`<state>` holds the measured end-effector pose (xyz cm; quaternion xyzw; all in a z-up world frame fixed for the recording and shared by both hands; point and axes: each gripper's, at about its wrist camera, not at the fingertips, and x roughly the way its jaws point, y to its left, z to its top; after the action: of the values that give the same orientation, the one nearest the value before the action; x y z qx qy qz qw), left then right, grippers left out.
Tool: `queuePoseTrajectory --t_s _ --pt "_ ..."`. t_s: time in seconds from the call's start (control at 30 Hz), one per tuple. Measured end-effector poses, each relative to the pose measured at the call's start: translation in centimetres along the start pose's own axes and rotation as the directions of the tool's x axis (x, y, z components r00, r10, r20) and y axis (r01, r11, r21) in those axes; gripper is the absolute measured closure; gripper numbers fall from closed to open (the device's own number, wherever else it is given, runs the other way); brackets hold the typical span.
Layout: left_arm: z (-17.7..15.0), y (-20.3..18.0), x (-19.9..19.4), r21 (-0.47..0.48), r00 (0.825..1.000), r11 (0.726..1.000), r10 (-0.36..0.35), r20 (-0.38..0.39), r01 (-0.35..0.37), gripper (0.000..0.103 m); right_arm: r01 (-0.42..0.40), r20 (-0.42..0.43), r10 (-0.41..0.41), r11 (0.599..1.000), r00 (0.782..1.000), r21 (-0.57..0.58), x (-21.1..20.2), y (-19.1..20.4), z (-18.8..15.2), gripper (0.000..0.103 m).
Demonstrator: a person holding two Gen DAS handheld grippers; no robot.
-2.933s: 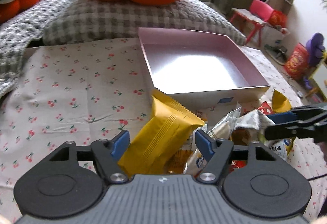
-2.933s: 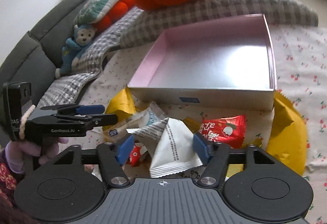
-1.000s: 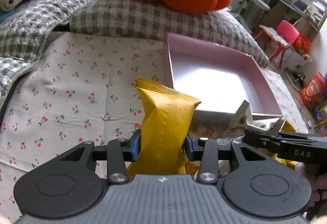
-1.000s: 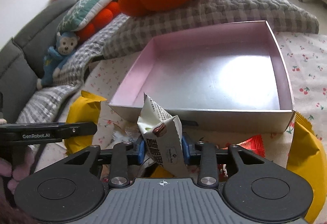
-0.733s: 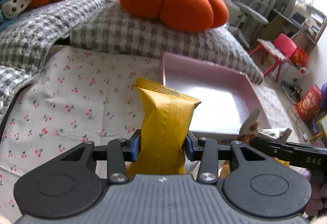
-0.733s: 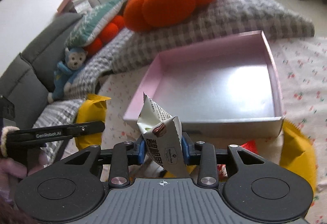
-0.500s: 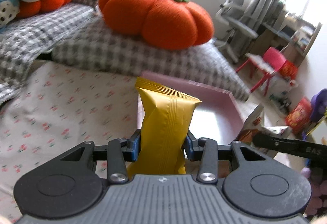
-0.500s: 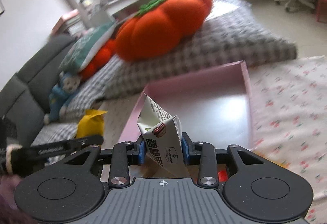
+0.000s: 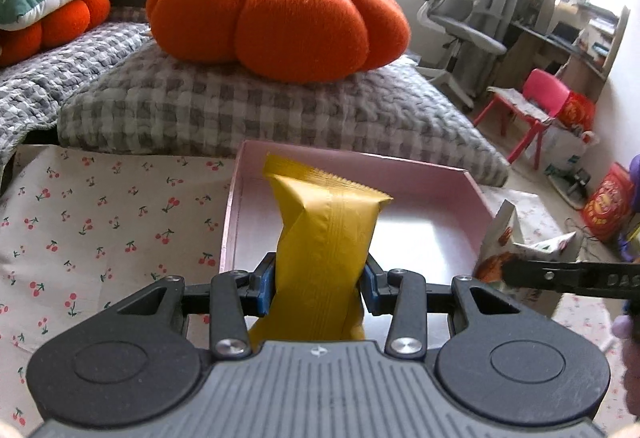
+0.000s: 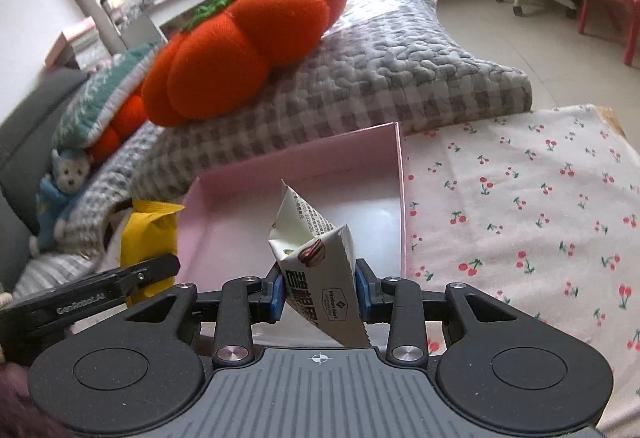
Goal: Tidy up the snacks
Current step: 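Carry both held packets over the white box and lower them inside, then open both grippers to release the packets into the box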
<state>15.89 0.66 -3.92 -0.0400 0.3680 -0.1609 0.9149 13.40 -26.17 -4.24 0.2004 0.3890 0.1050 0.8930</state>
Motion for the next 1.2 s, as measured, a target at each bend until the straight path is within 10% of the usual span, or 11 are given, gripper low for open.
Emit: queuePoseTrajectory --t_s 0.5,0.8,1.2 --pt "-0.2 1.0 1.2 -0.021 1.000 1.000 -0.020 -0.010 0.020 0.061 -0.010 -0.048 0.008 0.999 0.999 -0.031 2.8 0.9 -0.3 0.067" --pt "-0.3 0.4 0.8 -0.005 0.998 1.000 -0.029 -0.053 0.028 0.036 -0.006 -0.014 0.006 1.000 1.000 -0.004 1.3 0.8 0.5 0.034" --pt "-0.4 -1.6 -3.1 0.052 0.999 0.999 0.004 -0.048 -0.001 0.006 0.026 0.027 -0.027 1.000 0.999 0.012 -3.0 1.5 0.5 0.019"
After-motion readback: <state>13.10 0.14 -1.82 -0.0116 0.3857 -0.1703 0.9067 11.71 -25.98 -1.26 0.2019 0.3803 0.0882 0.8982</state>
